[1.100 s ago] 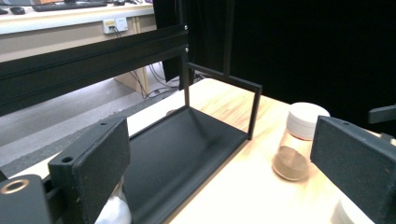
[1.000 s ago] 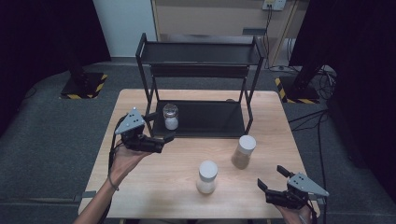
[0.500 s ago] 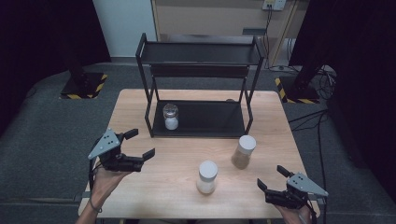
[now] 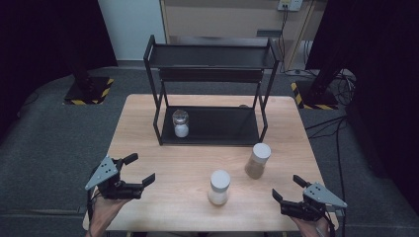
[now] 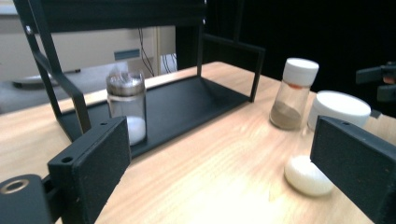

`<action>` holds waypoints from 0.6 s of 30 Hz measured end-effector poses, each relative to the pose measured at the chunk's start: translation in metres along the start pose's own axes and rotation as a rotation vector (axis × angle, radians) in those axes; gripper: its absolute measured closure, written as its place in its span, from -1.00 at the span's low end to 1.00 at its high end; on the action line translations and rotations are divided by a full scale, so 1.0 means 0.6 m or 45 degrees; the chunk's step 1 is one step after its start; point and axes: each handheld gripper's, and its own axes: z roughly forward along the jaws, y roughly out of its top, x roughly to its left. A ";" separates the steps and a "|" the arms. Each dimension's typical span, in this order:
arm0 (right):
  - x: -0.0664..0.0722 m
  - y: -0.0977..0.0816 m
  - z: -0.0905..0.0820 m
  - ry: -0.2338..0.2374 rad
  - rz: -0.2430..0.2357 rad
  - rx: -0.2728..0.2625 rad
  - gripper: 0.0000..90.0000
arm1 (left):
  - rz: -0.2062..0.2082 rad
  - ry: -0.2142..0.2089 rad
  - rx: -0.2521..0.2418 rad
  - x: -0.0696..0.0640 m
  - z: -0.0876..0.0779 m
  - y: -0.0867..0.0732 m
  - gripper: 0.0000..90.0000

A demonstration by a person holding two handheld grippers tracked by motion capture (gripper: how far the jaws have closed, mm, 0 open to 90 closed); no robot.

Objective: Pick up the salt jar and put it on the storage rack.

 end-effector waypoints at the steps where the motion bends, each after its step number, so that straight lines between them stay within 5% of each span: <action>1: 0.000 0.000 0.000 0.000 -0.002 0.001 -0.81 | -0.004 -0.003 0.003 0.001 -0.001 -0.006 -0.92; 11: 0.001 0.000 0.001 -0.005 -0.003 0.003 -0.81 | -0.061 -0.018 -0.003 0.009 -0.009 -0.057 -0.91; 18: 0.001 0.001 0.001 -0.008 -0.007 0.005 -0.81 | -0.046 0.010 0.017 0.010 -0.009 -0.073 -0.91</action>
